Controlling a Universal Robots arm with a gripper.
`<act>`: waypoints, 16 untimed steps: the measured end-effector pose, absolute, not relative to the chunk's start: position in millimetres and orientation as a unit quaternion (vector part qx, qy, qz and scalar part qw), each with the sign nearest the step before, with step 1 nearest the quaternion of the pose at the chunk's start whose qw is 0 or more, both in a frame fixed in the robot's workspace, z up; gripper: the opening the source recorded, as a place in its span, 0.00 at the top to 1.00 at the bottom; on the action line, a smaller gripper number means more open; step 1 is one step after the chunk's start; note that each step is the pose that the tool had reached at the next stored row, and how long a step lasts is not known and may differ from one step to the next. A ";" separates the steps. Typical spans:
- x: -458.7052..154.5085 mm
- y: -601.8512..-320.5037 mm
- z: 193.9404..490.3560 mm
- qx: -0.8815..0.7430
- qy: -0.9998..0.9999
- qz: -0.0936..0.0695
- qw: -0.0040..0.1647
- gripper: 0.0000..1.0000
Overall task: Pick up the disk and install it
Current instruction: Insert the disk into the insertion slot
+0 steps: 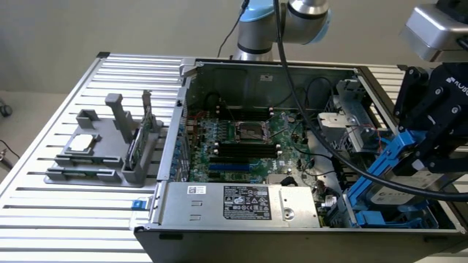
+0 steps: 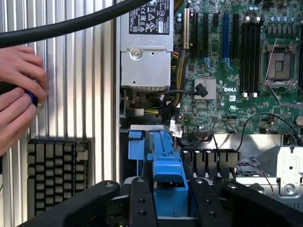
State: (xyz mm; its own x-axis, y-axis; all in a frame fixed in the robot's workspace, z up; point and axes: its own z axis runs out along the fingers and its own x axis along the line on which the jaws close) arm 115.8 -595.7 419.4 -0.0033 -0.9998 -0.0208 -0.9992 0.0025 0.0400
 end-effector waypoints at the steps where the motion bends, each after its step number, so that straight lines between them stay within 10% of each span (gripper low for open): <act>1: 115.8 -595.7 418.5 0.706 -0.708 -0.022 0.007 0.67; 16: 115.7 -594.8 409.8 0.706 -0.708 -0.022 0.007 0.66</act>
State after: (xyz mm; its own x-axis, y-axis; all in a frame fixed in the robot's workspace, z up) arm 115.7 -594.8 409.8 -0.0034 -0.9998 -0.0206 -0.9992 0.0025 0.0402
